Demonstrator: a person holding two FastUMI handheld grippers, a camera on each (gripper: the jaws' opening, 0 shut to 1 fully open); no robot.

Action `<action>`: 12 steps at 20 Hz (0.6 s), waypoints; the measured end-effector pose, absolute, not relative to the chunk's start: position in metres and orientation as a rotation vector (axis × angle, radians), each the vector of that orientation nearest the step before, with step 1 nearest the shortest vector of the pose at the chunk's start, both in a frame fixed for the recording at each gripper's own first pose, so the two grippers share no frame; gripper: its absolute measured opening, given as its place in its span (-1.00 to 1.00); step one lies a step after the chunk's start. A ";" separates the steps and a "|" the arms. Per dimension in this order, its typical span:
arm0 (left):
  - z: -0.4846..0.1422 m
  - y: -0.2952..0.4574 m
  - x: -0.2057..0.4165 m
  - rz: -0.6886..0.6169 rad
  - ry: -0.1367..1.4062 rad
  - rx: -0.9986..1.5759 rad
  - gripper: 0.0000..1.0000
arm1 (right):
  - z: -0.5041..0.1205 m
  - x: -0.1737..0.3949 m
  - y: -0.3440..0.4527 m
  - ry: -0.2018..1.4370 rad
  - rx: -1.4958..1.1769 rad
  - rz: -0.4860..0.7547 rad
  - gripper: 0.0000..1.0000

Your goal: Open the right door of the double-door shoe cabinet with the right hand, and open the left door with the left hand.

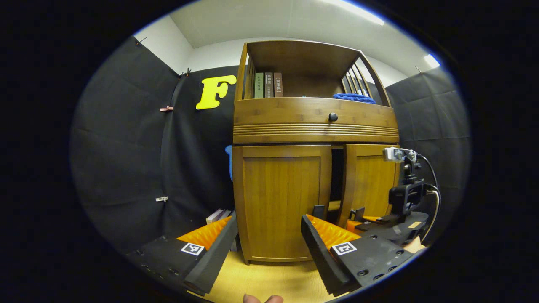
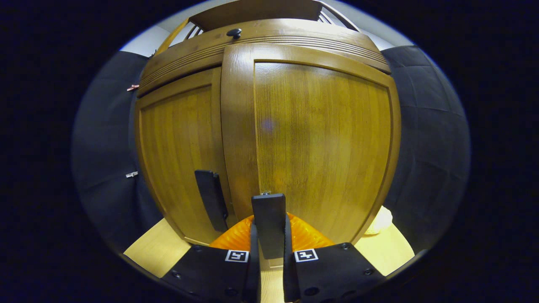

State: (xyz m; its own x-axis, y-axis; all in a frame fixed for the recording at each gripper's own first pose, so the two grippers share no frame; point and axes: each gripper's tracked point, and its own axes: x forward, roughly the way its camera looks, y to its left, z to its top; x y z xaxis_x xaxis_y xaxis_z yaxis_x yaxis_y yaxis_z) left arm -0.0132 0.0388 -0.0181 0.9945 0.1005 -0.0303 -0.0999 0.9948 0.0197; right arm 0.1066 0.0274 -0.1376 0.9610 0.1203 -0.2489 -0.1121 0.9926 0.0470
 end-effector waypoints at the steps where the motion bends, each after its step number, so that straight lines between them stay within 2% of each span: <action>1: -0.017 0.039 -0.015 0.101 0.030 0.018 0.88 | -0.138 0.098 0.022 0.256 0.037 0.127 -0.51; 11: -0.015 0.016 -0.016 0.085 0.027 0.009 0.88 | -0.130 0.025 -0.035 0.277 0.034 0.125 -0.52; 12: -0.015 0.012 -0.014 0.079 0.026 0.008 0.83 | -0.128 0.018 -0.042 0.274 0.035 0.115 -0.52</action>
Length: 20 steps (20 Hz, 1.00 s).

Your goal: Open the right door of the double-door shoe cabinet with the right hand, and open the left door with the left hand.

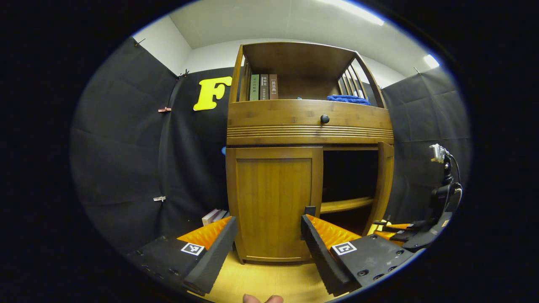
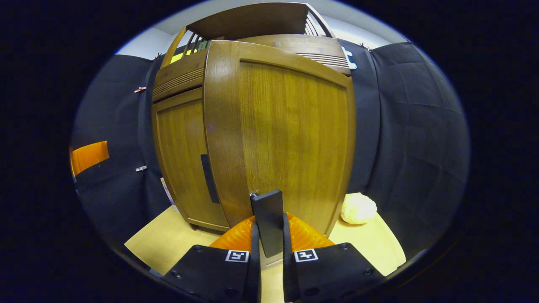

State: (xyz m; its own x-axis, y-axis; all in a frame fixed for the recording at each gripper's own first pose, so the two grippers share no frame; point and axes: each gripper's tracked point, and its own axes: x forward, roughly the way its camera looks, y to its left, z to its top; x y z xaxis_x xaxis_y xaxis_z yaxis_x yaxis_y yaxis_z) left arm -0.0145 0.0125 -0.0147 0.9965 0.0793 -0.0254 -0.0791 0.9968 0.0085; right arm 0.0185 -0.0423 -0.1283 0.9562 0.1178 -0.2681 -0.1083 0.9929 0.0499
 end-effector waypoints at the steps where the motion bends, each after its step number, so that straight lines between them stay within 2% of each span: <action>1: -0.014 0.008 -0.014 0.074 0.024 0.008 0.83 | -0.127 0.013 -0.050 0.270 0.038 0.104 -0.52; 10: -0.015 -0.026 -0.006 0.015 0.028 0.005 0.83 | -0.122 -0.017 -0.110 0.271 0.058 0.068 -0.54; 16: -0.015 -0.045 0.001 -0.013 0.026 0.001 0.88 | -0.111 -0.016 -0.171 0.243 0.061 -0.009 -0.55; 17: -0.015 -0.048 0.002 -0.016 0.028 -0.001 0.83 | -0.111 -0.018 -0.180 0.236 0.058 -0.014 -0.61; 20: -0.017 -0.057 0.005 -0.027 0.031 -0.003 0.83 | -0.111 -0.021 -0.195 0.248 0.081 0.052 -0.65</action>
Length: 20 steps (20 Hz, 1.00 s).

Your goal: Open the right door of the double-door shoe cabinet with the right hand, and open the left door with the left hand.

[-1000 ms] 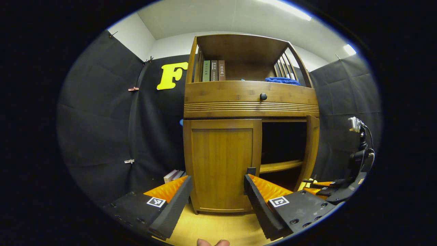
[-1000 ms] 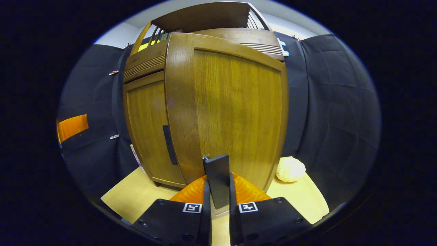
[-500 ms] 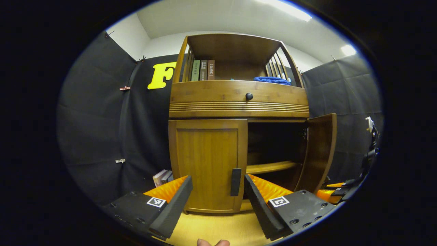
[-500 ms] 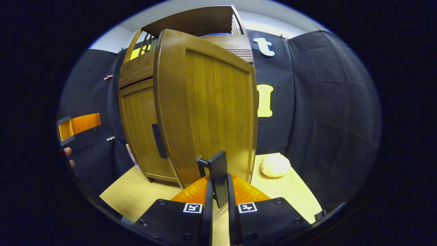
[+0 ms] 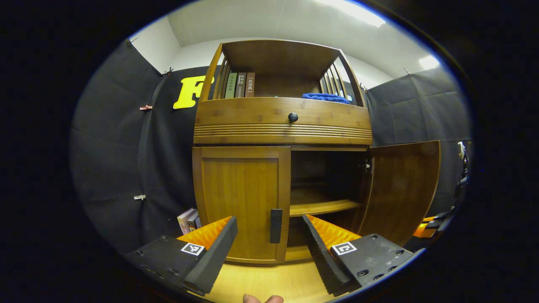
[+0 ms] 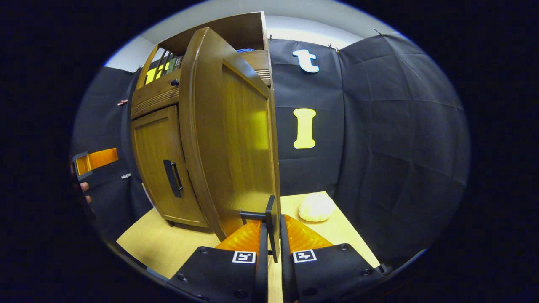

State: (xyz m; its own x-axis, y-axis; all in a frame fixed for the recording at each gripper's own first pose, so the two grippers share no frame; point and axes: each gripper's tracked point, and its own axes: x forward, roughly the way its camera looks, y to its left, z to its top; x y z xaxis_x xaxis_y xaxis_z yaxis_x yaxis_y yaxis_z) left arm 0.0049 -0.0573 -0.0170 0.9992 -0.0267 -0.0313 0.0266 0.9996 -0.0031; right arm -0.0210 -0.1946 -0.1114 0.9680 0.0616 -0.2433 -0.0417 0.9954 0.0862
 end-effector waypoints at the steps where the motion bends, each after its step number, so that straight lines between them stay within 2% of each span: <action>1: -0.017 -0.060 0.006 -0.028 0.034 -0.002 0.88 | -0.111 -0.021 -0.203 0.247 0.073 0.065 -0.65; 10: -0.020 -0.075 0.016 -0.029 0.034 0.005 0.88 | -0.104 -0.009 -0.250 0.258 0.086 0.146 -0.65; 16: -0.026 -0.080 0.022 -0.041 0.039 0.002 0.88 | -0.106 -0.013 -0.247 0.264 0.087 0.128 -0.65; 17: -0.027 -0.080 0.023 -0.044 0.041 0.001 0.88 | -0.106 -0.018 -0.247 0.265 0.084 0.118 -0.84; 18: -0.029 -0.081 0.025 -0.047 0.043 0.001 0.88 | -0.104 -0.023 -0.249 0.262 0.076 0.107 -0.66; 20: -0.034 -0.080 0.030 -0.051 0.048 -0.005 0.89 | -0.099 -0.030 -0.259 0.249 0.030 0.056 -0.59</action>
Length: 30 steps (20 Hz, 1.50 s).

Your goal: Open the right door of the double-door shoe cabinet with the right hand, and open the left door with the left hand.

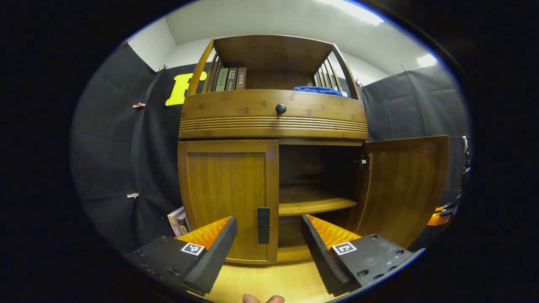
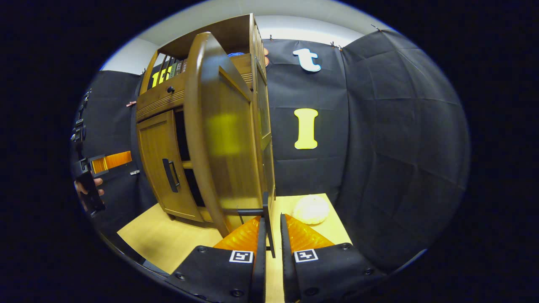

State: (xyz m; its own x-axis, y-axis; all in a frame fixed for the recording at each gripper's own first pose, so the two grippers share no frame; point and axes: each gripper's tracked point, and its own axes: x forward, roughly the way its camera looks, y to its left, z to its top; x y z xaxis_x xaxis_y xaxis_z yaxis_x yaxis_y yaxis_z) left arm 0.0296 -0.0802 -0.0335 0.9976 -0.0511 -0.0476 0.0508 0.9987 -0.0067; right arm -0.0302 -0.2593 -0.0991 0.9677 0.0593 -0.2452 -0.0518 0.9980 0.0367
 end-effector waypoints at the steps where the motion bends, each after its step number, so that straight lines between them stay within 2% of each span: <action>1: -0.036 -0.080 0.032 -0.051 0.052 -0.009 0.88 | -0.096 -0.037 -0.267 0.240 0.005 0.026 -0.57; 2: -0.039 -0.079 0.035 -0.051 0.055 -0.012 0.88 | -0.090 -0.043 -0.271 0.227 -0.011 0.001 -0.52; 7: -0.052 -0.077 0.054 -0.058 0.057 -0.016 0.83 | -0.066 -0.073 -0.275 0.142 -0.051 -0.100 0.79; 9: -0.058 -0.076 0.068 -0.057 0.056 -0.008 0.83 | -0.055 -0.082 -0.263 0.107 -0.050 -0.112 1.00; 12: -0.076 -0.074 0.091 -0.051 0.065 0.019 0.88 | -0.054 -0.088 -0.228 0.105 -0.035 -0.087 0.91; 13: -0.083 -0.073 0.097 -0.052 0.070 0.029 0.88 | -0.046 -0.091 -0.217 0.086 -0.029 -0.078 0.96; 14: -0.091 -0.075 0.104 -0.057 0.071 0.034 0.83 | -0.035 -0.095 -0.207 0.058 -0.024 -0.068 0.87; 15: -0.095 -0.076 0.113 -0.066 0.067 0.036 0.89 | -0.027 -0.097 -0.195 0.035 -0.021 -0.061 0.96; 16: -0.099 -0.077 0.123 -0.070 0.065 0.038 0.89 | -0.021 -0.096 -0.184 0.024 -0.014 -0.051 0.89; 19: -0.120 -0.075 0.148 -0.051 0.087 0.040 0.82 | -0.008 -0.091 -0.150 -0.009 0.025 -0.022 1.00; 20: -0.126 -0.071 0.156 -0.035 0.097 0.035 0.79 | -0.006 -0.090 -0.142 -0.015 0.032 -0.011 0.89; 22: -0.138 -0.069 0.175 -0.022 0.116 0.017 0.71 | -0.008 -0.082 -0.129 -0.016 0.028 0.007 0.95; 24: -0.150 -0.066 0.189 -0.007 0.144 0.015 0.62 | -0.009 -0.076 -0.124 -0.011 0.024 0.015 0.96; 26: -0.157 -0.065 0.196 0.010 0.165 0.021 0.41 | -0.008 -0.072 -0.120 -0.008 0.029 0.020 0.92; 27: -0.161 -0.065 0.202 0.010 0.172 0.018 0.24 | -0.008 -0.071 -0.120 -0.006 0.029 0.023 0.92; 30: -0.167 -0.071 0.210 -0.012 0.173 0.006 0.00 | -0.010 -0.071 -0.122 -0.007 0.011 0.014 0.96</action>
State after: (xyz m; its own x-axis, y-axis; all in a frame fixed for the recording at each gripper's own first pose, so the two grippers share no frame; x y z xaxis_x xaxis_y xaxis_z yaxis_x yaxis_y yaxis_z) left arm 0.2099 -0.0710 -0.1671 0.9851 -0.0110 -0.1717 0.0121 0.9999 0.0049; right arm -0.0713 -0.1223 -0.0096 0.9999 0.0139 0.0074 -0.0139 0.9998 0.0107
